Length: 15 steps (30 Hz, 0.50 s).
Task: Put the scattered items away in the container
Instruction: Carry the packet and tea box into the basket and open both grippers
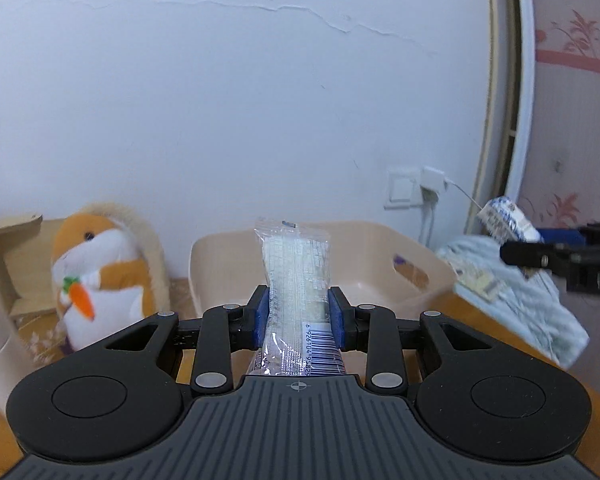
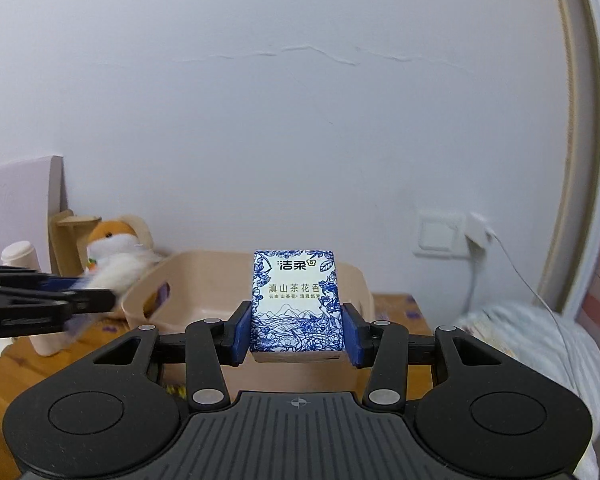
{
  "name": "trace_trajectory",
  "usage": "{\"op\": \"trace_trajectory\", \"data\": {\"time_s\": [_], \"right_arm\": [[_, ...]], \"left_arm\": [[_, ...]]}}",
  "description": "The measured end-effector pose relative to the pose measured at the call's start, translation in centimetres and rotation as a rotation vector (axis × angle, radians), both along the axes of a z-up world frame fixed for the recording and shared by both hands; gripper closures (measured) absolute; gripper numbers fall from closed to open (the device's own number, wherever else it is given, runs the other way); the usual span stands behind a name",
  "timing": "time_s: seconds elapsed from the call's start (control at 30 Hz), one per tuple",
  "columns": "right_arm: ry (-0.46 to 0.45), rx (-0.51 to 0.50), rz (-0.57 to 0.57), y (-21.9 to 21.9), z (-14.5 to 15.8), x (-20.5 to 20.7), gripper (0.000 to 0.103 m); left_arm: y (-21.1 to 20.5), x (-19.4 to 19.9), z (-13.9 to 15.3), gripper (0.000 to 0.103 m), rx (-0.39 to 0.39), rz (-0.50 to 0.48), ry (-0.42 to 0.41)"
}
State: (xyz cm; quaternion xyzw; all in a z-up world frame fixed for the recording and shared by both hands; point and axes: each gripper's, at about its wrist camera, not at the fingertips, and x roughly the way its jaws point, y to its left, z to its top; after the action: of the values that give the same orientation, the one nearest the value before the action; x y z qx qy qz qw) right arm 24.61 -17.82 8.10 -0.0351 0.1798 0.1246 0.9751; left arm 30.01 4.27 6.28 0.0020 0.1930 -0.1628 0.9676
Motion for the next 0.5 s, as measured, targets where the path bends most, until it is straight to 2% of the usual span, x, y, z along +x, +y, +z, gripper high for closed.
{"op": "trace_trajectory", "data": {"time_s": [0.2,0.3,0.5], "right_arm": [[-0.011,-0.012,0.031,1.8,0.3,3.8,0.06],[-0.008,-0.021,0.029,2.7,-0.2,6.0,0.06],[0.055,-0.032,0.0,3.9,-2.2,10.8,0.06]], "left_arm": [[-2.1,4.8,0.2,0.072,-0.011,0.051,0.023],[-2.7,7.3,-0.4,0.072,-0.035,0.097,0.064],[-3.0,11.4,-2.2,0.072,-0.02,0.148,0.162]]}}
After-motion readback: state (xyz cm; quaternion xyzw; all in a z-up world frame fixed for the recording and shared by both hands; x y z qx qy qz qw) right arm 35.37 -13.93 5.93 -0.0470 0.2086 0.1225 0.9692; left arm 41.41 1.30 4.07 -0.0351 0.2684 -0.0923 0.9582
